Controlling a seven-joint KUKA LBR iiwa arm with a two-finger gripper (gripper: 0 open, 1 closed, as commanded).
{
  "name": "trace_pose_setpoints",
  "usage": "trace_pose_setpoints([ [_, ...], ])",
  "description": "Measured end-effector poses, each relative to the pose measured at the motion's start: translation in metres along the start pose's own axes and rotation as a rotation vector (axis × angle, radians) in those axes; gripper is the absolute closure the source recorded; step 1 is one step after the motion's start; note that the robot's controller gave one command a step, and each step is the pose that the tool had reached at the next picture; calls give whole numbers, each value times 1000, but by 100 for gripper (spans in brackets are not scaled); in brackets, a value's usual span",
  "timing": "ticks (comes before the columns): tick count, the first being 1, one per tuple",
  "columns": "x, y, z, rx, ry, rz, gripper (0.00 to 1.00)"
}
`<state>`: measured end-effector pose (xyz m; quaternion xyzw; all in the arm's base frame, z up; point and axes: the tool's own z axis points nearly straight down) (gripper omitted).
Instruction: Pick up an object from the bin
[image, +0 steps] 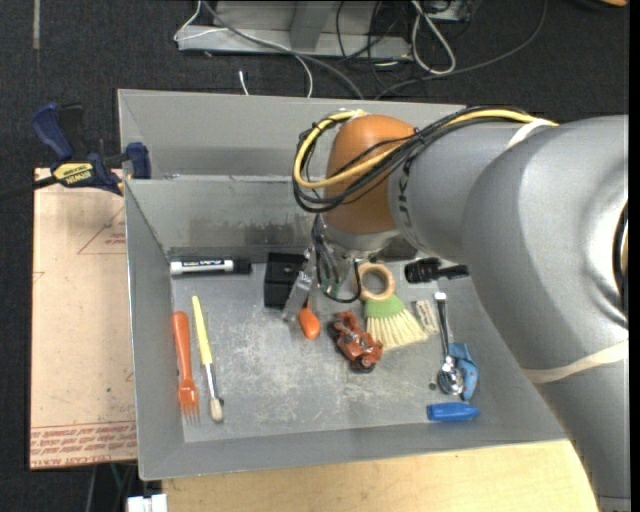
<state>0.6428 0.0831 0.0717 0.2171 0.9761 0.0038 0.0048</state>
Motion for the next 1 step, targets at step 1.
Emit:
trace_pose_setpoints([
  [1, 1, 0, -8, 0, 1, 0, 100],
])
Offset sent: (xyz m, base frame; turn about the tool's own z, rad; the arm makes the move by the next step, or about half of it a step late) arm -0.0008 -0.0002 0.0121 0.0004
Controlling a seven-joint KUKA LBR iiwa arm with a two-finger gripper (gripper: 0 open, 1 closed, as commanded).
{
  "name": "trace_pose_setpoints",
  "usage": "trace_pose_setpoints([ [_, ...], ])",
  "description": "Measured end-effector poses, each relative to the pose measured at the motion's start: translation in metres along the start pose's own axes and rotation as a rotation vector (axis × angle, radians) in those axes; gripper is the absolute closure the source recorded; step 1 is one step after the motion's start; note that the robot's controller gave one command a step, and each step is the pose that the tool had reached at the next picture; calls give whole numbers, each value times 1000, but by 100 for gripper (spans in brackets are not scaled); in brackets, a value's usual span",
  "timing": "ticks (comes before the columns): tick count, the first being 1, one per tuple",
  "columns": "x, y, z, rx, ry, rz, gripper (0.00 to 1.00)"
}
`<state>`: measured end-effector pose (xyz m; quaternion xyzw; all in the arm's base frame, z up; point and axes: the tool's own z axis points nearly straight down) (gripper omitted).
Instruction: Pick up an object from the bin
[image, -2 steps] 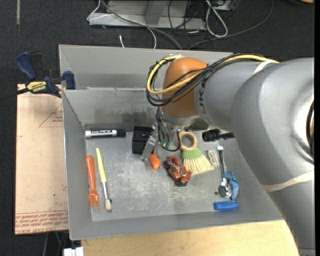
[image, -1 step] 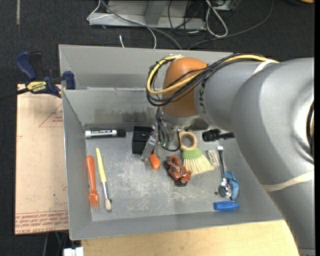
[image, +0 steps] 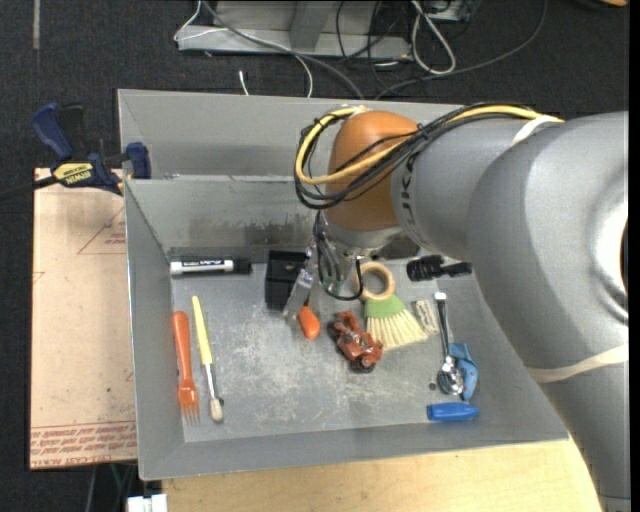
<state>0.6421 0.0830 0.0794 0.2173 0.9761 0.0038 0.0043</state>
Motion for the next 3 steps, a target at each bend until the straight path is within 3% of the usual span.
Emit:
trace_pose_setpoints([
  [1, -1, 0, -10, -1, -2, 0, 100],
  [2, 1, -1, -43, 4, 7, 0, 100],
  [3, -1, 1, -83, -2, -3, -1, 100],
])
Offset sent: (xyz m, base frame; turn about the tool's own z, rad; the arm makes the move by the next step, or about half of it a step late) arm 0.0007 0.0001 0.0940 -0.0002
